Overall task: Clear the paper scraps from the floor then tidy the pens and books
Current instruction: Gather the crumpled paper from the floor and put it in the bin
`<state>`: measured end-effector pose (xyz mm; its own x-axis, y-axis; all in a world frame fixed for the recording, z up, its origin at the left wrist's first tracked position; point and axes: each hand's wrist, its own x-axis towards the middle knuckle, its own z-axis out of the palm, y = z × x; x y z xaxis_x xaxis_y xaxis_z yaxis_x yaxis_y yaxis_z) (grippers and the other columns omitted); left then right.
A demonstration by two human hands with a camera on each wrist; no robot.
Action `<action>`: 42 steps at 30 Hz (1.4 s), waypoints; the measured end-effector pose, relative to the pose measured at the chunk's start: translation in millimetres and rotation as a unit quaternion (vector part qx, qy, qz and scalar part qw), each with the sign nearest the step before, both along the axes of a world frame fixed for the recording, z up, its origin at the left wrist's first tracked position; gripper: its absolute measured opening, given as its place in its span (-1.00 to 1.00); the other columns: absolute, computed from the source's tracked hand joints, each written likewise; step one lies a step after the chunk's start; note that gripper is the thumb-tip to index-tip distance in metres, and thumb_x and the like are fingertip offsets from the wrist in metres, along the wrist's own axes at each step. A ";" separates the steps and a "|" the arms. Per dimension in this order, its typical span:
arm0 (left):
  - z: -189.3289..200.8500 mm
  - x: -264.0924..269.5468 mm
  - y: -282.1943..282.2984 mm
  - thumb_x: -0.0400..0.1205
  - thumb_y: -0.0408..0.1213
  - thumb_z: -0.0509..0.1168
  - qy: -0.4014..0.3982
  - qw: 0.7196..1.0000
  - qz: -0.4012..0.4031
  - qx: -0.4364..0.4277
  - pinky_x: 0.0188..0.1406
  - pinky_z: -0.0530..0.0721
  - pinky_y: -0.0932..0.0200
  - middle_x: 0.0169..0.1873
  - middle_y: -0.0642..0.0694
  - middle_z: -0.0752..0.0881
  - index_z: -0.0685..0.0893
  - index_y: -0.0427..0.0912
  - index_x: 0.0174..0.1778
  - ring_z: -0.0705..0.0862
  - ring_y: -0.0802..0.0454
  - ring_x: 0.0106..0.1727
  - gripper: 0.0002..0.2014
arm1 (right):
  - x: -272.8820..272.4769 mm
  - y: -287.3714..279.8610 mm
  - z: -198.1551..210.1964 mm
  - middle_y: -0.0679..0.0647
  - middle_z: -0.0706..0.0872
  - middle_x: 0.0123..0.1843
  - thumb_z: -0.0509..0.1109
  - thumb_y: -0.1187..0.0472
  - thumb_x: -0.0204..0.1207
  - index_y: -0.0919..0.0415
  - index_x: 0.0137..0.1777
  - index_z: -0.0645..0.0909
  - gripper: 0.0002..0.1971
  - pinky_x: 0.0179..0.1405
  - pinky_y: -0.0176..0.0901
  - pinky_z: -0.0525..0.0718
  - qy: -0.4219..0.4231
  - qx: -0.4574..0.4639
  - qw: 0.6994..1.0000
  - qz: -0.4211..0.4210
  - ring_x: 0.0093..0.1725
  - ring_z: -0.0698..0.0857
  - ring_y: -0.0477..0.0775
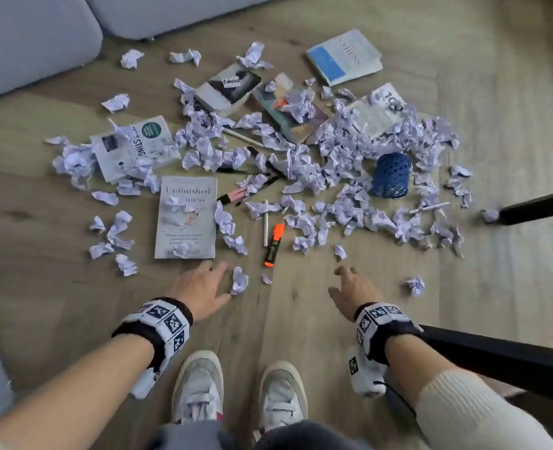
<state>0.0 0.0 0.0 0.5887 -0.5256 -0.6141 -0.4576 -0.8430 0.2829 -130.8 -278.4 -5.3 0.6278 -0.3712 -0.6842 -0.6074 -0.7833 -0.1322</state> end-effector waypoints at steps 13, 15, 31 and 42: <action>-151.5 -1.4 -36.2 0.70 0.11 0.10 -0.182 0.959 -0.215 -0.009 -0.28 0.45 0.04 0.21 -0.19 0.45 0.42 -0.19 0.24 0.66 -0.17 -0.02 -0.58 | 44.3 -40.7 -148.1 0.21 0.58 0.13 0.30 0.19 0.58 0.25 0.03 0.50 -0.86 -0.06 -0.09 0.48 -0.211 -0.086 0.972 -0.060 -0.01 0.56 0.19; -150.0 5.1 -32.4 0.60 -0.13 0.34 -0.183 0.955 -0.224 -0.057 -0.43 0.49 0.06 0.08 -0.23 0.51 0.50 -0.24 0.07 0.69 -0.16 -0.25 -0.72 | 43.1 -43.0 -140.6 0.21 0.64 0.06 0.31 0.22 0.53 0.23 -0.04 0.50 -0.90 -0.11 -0.12 0.42 -0.203 -0.097 0.971 -0.078 -0.06 0.54 0.17; -156.3 63.6 -66.6 0.49 0.49 0.02 -0.262 0.964 0.035 0.028 -0.38 0.48 0.13 0.32 -0.38 0.28 0.20 -0.23 0.49 0.56 -0.09 -0.23 -0.09 | 89.8 -11.7 -155.3 0.13 0.08 0.62 0.07 -0.40 0.50 -0.11 0.63 -0.04 -0.23 0.45 0.29 0.30 -0.187 -0.158 0.965 0.091 0.52 0.22 0.30; -164.9 52.9 -89.9 0.69 -0.42 0.00 -0.209 0.975 -0.075 0.004 -0.36 0.48 0.03 -0.06 -0.22 0.53 0.44 -0.22 0.05 0.63 -0.18 -0.19 -0.86 | 98.3 9.7 -158.2 0.36 0.56 0.16 0.19 0.19 0.67 0.38 0.21 0.50 -0.74 -0.01 0.06 0.52 -0.224 -0.042 0.966 0.120 0.12 0.59 0.33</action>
